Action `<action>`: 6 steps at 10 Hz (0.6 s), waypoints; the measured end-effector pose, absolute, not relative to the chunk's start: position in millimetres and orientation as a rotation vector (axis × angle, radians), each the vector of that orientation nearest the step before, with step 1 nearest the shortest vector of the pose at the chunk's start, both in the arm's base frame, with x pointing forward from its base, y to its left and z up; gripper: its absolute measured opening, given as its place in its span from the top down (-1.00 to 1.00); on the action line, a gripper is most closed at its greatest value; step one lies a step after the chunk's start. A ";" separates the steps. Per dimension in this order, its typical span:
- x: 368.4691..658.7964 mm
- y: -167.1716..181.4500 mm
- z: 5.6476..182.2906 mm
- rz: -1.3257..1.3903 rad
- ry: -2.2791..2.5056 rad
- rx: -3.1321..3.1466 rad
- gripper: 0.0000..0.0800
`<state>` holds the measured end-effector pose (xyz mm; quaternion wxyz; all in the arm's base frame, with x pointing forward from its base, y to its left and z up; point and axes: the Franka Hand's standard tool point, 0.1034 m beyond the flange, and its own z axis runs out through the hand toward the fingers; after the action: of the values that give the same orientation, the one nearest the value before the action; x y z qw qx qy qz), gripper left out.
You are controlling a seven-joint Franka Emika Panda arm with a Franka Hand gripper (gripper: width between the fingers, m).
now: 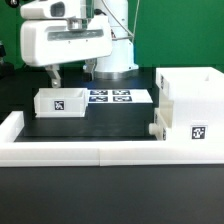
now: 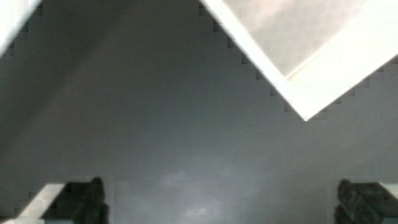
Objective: Assemble drawer
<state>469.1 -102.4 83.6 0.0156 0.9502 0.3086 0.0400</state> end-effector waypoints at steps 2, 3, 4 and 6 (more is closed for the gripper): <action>468.2 -102.9 86.5 0.140 0.605 3.061 -0.62; 467.3 -102.9 85.6 0.142 0.470 3.096 -0.62; 467.5 -101.8 85.3 0.145 0.346 3.121 -0.62; 467.9 -100.3 85.3 0.148 0.228 3.140 -0.62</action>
Offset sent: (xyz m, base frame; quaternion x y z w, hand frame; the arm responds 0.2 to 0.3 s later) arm 0.0038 -0.0016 -0.0014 0.0015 0.0131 0.2544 0.9670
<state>467.9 -100.3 85.3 -0.0050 0.9963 0.0722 0.0469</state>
